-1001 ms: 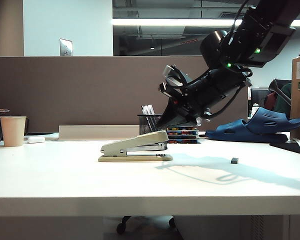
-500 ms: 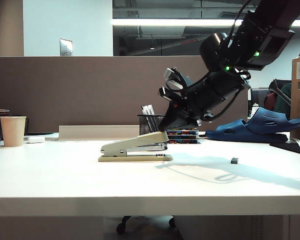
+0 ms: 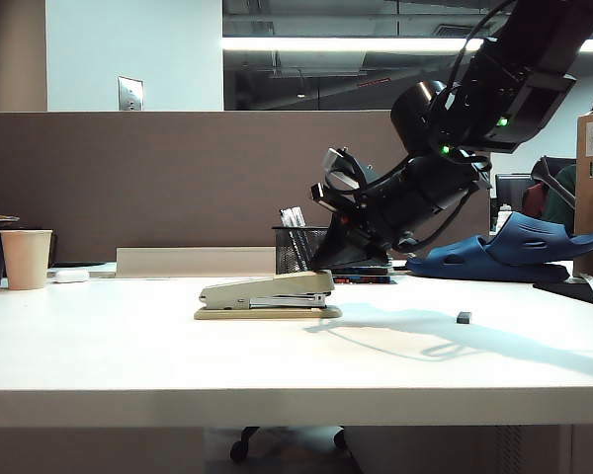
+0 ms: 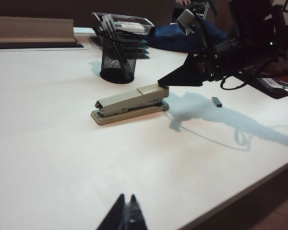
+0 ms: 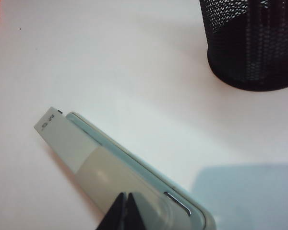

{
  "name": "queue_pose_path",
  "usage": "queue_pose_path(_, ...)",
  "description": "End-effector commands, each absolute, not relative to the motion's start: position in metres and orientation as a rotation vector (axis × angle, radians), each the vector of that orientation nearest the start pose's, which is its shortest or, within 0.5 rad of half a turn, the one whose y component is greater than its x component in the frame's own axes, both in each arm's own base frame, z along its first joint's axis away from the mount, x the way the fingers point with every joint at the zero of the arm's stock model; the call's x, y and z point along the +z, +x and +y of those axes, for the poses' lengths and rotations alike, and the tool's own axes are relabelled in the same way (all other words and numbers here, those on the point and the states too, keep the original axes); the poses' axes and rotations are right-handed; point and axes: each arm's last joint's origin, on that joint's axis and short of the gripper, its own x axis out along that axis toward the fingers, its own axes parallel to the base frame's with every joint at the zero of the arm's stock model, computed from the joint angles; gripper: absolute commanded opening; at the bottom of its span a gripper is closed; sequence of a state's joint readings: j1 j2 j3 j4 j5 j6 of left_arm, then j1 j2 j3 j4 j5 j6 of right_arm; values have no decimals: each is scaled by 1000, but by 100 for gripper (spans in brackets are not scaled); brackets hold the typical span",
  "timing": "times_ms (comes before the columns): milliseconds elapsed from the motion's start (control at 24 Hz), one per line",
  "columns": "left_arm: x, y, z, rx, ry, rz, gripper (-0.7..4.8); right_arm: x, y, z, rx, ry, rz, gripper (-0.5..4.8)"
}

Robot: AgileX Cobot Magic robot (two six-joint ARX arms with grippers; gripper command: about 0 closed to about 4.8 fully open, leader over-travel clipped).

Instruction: Press the stapler down.

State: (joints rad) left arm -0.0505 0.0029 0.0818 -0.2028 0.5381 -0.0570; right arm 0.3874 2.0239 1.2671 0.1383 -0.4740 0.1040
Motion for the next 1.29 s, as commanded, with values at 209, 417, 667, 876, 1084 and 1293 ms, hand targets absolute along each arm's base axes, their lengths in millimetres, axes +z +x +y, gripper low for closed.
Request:
queue_pose_path(209, 174, 87, -19, -581, -79, 126, -5, 147, 389, 173, 770, 122, 795, -9)
queue_pose_path(417, 174, 87, -19, -581, -79, 126, -5, 147, 389, 173, 771, 122, 791, -9)
queue_pose_path(667, 174, 87, -19, -581, -79, 126, -5, 166, 393, 174, 792, 120, 675, -9)
queue_pose_path(876, 174, 87, -19, -581, -78, 126, -5, 204, 389, 171, 803, 114, 540, -9)
queue_pose_path(1084, 176, 87, -18, -543, -70, 96, -5, 266, 368, 159, 706, -45, 370, -9)
queue_pose_path(1293, 182, 90, -14, -401, -55, 30, -5, 338, 332, 120, 573, -114, 225, -9)
